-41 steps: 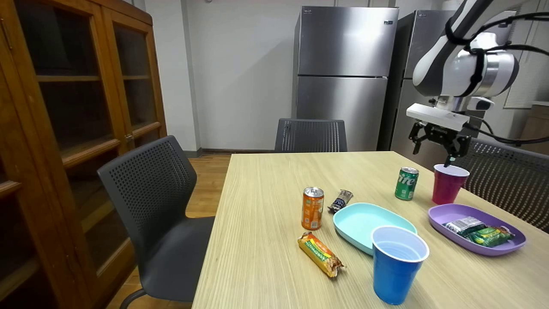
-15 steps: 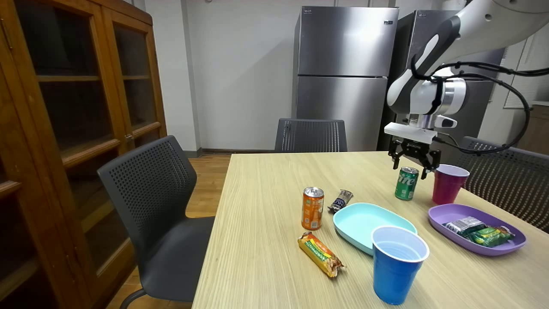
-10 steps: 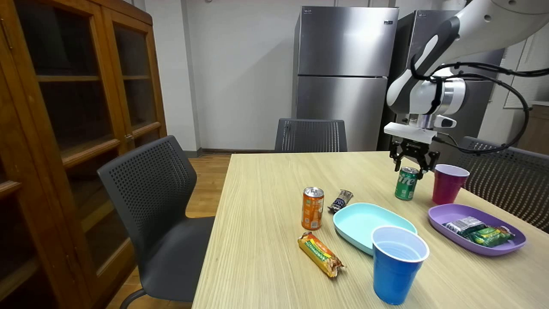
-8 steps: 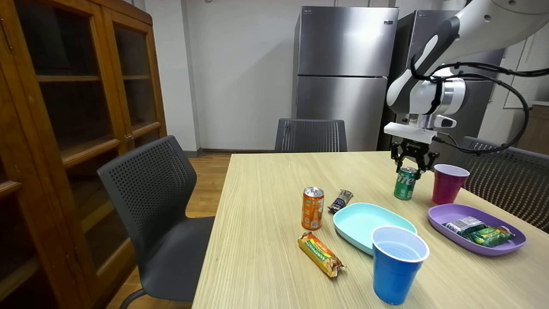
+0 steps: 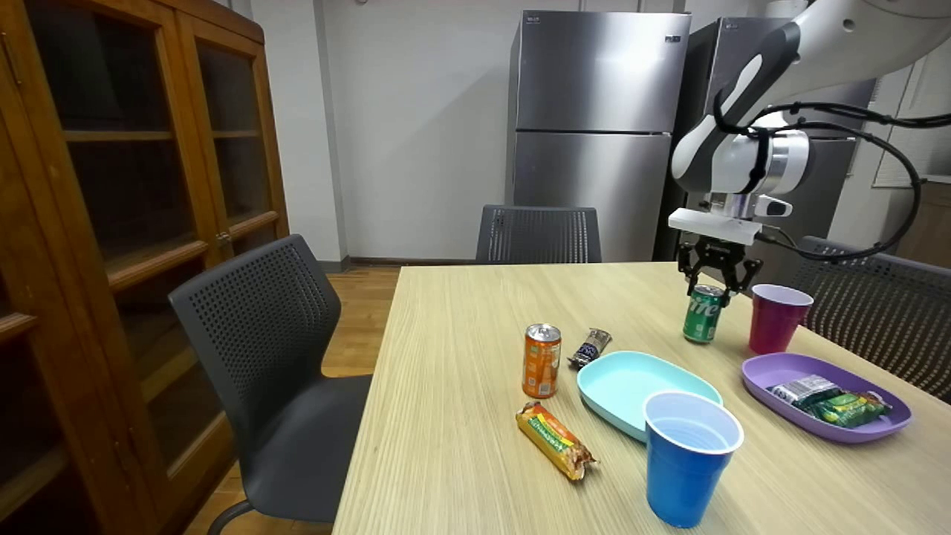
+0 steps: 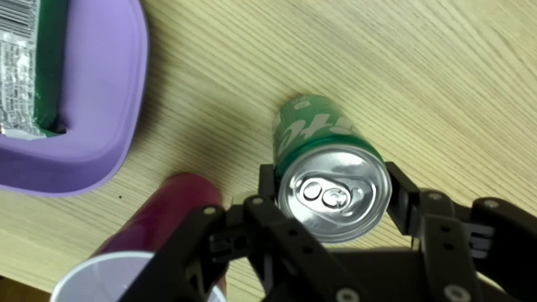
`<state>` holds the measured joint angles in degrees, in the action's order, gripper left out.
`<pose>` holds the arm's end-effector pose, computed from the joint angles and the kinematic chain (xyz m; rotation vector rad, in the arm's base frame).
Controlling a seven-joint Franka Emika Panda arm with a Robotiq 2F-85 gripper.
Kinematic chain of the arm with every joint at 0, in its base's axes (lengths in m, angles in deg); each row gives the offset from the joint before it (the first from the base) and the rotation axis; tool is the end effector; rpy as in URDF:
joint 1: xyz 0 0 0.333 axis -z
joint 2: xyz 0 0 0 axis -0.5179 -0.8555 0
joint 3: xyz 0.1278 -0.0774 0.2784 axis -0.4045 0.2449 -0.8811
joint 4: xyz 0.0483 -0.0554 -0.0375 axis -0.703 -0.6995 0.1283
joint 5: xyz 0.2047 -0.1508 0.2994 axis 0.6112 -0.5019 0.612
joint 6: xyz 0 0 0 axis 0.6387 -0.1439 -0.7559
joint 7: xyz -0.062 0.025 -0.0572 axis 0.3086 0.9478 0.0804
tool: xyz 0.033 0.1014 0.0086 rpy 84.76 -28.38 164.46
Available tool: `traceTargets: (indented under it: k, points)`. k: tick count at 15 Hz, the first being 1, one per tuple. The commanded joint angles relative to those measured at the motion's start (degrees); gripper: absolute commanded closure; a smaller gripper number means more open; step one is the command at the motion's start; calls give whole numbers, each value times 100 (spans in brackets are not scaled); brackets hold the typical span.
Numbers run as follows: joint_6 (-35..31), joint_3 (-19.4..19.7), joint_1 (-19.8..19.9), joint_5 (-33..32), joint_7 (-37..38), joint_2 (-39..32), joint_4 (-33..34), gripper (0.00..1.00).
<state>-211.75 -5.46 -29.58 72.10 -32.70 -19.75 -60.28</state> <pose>0.7113 -0.1247 0.1870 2.8286 -1.3403 0.1030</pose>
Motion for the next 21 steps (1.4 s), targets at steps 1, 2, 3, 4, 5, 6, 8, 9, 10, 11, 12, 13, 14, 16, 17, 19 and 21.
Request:
traceTargets:
  k: [1, 2, 3, 4, 5, 6, 8, 9, 10, 11, 12, 13, 14, 16, 17, 19, 21]
  points:
    - [66, -134, 93, 12, -500, 585, -426, 62]
    - [64, -136, 84, 17, -594, 679, -499, 62]
    - [41, -133, 64, 10, -679, 776, -591, 62]
    - [39, -136, 44, 5, -766, 885, -696, 62]
    - [8, -142, 28, 3, -853, 996, -818, 62]
    - [-16, -147, 10, -1, -935, 1109, -948, 62]
    - [-45, -184, -6, -5, -1067, 1350, -1228, 62]
    - [-82, -194, -27, -9, -1111, 1471, -1385, 62]
    - [-92, -213, -41, -8, -1156, 1586, -1531, 62]
    - [-113, -234, -62, -13, -1187, 1702, -1690, 62]
    - [-147, -251, -88, -22, -1203, 1814, -1855, 62]
    - [-181, -266, -122, -36, -1212, 1927, -2035, 62]
    - [-211, -287, -147, -45, -1232, 2035, -2200, 62]
    - [-329, -325, -215, -61, -1242, 2257, -2563, 62]
    - [-389, -335, -265, -78, -1228, 2359, -2740, 62]
    - [-499, -371, -346, -110, -1225, 2539, -3060, 62]
    - [-620, -403, -432, -162, -1244, 2725, -3375, 62]
